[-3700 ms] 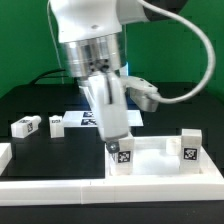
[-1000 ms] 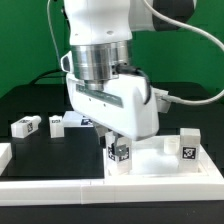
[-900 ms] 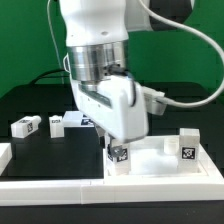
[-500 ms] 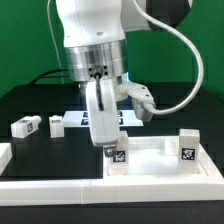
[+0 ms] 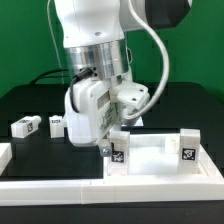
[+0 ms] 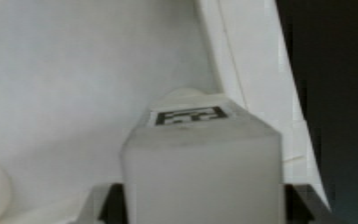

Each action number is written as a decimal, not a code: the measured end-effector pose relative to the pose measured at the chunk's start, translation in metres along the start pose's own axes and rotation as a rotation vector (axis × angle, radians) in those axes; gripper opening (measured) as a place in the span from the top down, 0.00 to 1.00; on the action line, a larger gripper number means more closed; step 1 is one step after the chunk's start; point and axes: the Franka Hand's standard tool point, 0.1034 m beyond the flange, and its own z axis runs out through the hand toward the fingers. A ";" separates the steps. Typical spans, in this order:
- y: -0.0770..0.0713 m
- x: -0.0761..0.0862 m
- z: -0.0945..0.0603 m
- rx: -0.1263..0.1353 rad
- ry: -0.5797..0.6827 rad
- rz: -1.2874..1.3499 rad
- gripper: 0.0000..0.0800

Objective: Assemble square table

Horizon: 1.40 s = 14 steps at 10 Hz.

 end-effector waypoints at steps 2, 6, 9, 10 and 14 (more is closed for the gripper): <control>0.001 -0.001 -0.001 0.000 0.010 0.044 0.63; 0.002 0.000 0.002 -0.003 0.013 0.034 0.30; 0.003 -0.010 -0.008 0.007 0.001 0.011 0.19; 0.008 -0.018 -0.019 0.005 -0.010 -0.005 0.19; 0.020 -0.031 -0.026 -0.031 -0.018 -0.032 0.19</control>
Offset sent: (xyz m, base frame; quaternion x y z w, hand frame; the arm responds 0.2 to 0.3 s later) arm 0.0000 0.0000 0.0000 0.0000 0.0000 0.0000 1.0000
